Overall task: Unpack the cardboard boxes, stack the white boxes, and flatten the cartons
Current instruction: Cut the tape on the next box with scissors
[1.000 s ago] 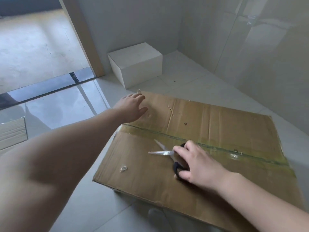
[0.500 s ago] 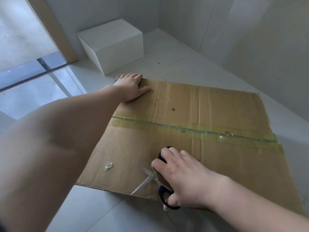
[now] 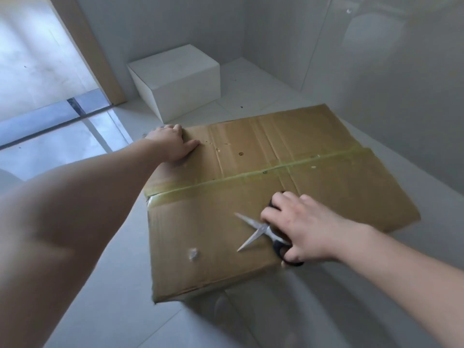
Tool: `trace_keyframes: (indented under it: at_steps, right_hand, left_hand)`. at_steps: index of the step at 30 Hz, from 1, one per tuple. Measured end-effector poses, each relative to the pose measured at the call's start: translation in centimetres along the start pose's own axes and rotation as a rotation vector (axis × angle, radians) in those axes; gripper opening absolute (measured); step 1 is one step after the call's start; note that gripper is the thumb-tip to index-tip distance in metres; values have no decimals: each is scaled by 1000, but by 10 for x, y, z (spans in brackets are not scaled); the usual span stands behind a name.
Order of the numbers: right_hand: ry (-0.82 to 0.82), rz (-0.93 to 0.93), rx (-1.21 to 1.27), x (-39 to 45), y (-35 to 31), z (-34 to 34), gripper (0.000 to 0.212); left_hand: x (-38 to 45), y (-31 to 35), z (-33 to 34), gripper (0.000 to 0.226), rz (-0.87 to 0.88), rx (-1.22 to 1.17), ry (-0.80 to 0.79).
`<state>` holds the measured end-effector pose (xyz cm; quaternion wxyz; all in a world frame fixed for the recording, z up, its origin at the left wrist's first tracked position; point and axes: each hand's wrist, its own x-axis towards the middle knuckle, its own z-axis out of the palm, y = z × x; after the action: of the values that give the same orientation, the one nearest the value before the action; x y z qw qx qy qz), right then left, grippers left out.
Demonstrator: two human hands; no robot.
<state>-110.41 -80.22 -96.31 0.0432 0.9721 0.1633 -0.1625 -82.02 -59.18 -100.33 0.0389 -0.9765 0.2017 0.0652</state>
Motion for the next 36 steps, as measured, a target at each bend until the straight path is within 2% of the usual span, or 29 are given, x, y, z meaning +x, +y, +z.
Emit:
trace_keyframes:
  at_steps: [5,9,14,20,25,27,29,33,36]
  right_hand:
    - [143,271,-156,7,69,-3,49]
    - [183,546,66,13,98,1,45]
    - [144,506,217,2,89,16,25]
    - [112,470,287,-42,93,21,36]
    - [35,387,148,-78,92,15,48]
    - [-1,329,108,-95,89,15,49]
    - [-2,269,87,-113,83,18,49]
    - [-8,170,52,-154,72,36,52]
    - [-65,184,54,-180,69,52,56]
  left_hand:
    - [-32,-33,5,97,-161,86,-50]
    - [-65,-34,10,103,-129,56,-84]
    - [-96,-10,6,99,-21,161,-98]
    - [-118,31,-7,104,90,77,-165]
    - [-127,67,-25,111,200,366,-147]
    - [-126,84,-33,111,271,442,-54]
    - [-125,103,-36,105,423,367,29]
    - [-154,150,-29,63,858,131,65]
    - [-175,176,-18,42,984,119,20]
